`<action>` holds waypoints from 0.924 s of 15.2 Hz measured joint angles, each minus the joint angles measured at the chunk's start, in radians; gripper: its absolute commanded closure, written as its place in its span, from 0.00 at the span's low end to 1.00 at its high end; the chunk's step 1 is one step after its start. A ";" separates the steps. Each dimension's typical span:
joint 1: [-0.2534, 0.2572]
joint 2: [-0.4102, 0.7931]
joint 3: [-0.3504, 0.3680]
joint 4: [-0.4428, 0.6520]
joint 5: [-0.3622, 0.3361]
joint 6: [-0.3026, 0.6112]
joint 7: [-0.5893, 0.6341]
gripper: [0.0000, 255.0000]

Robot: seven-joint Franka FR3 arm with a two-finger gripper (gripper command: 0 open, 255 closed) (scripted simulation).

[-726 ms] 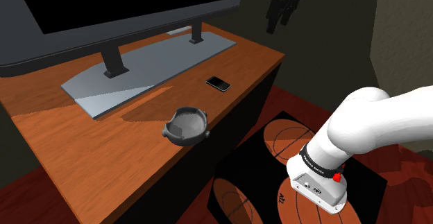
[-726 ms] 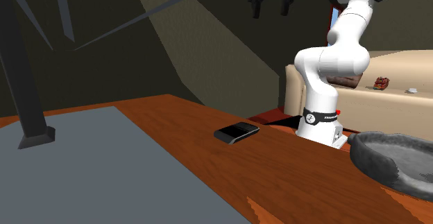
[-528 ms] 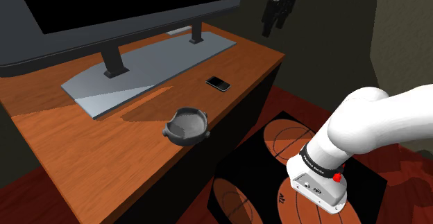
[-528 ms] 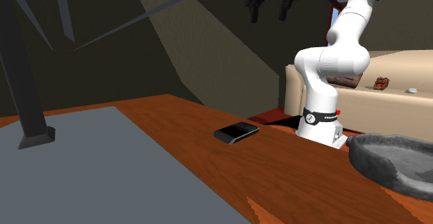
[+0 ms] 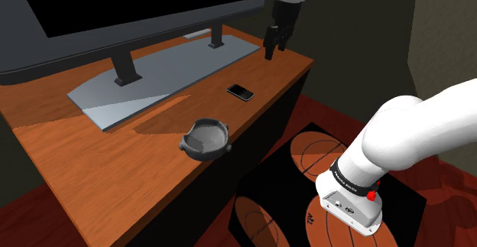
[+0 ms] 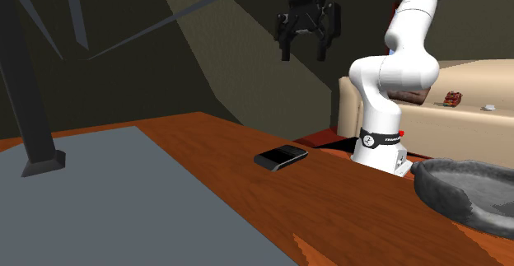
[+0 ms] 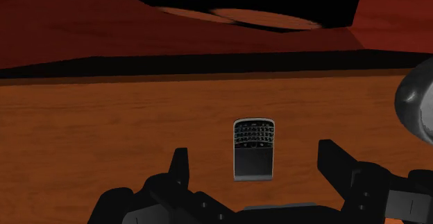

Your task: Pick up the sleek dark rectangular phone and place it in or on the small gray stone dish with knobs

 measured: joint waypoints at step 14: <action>0.054 0.454 -0.001 0.048 0.082 0.356 -0.110 0.00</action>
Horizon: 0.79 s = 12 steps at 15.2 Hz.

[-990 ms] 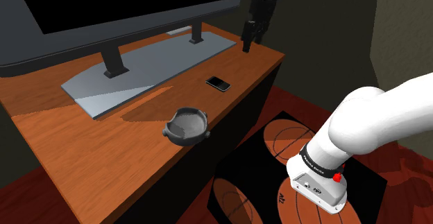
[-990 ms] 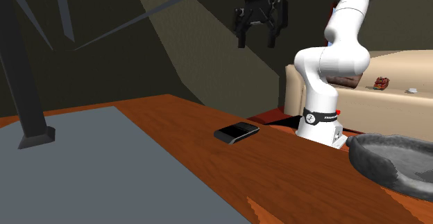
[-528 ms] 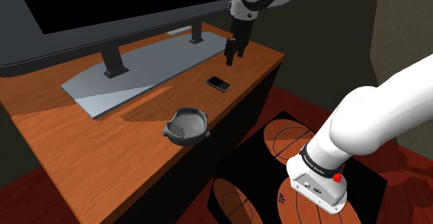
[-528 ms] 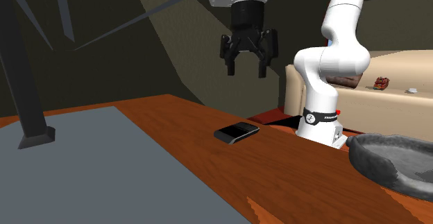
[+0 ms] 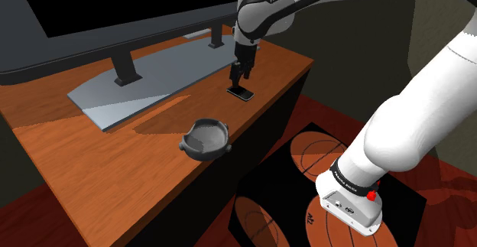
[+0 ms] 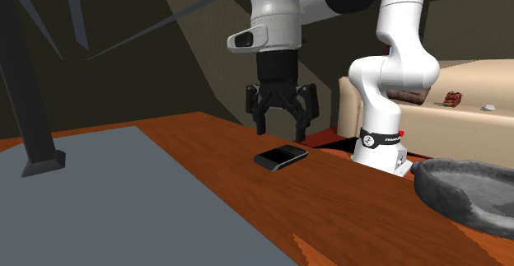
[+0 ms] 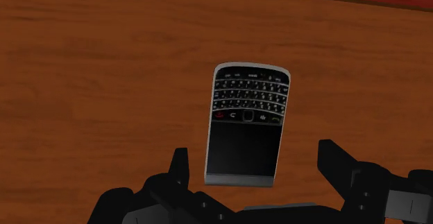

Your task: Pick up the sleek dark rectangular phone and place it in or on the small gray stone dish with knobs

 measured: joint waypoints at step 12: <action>0.003 0.072 0.002 -0.034 0.008 0.105 -0.009 0.00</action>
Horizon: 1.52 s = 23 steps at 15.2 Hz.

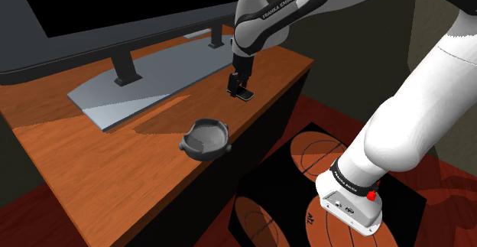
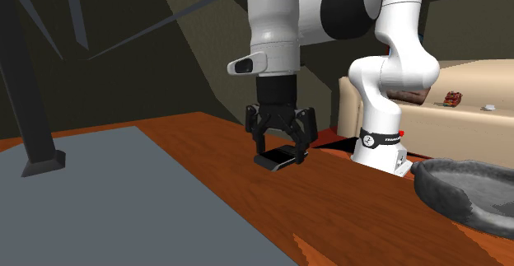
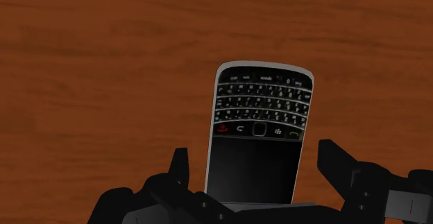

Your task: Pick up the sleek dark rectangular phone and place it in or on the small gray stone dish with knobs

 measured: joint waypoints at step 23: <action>0.000 -0.071 0.000 0.050 -0.005 -0.120 0.009 1.00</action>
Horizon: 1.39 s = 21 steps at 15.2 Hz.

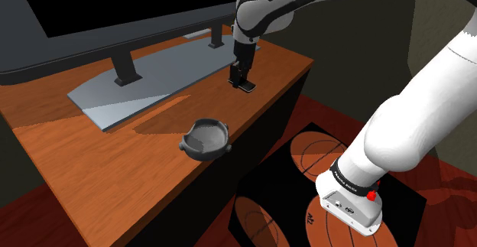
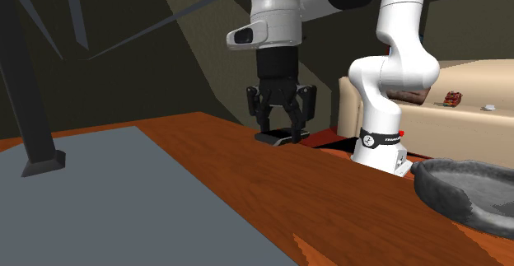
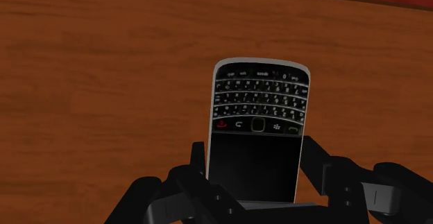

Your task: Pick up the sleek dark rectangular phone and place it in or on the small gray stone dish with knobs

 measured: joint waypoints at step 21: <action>0.062 -0.147 0.082 0.048 0.022 -0.188 0.140 1.00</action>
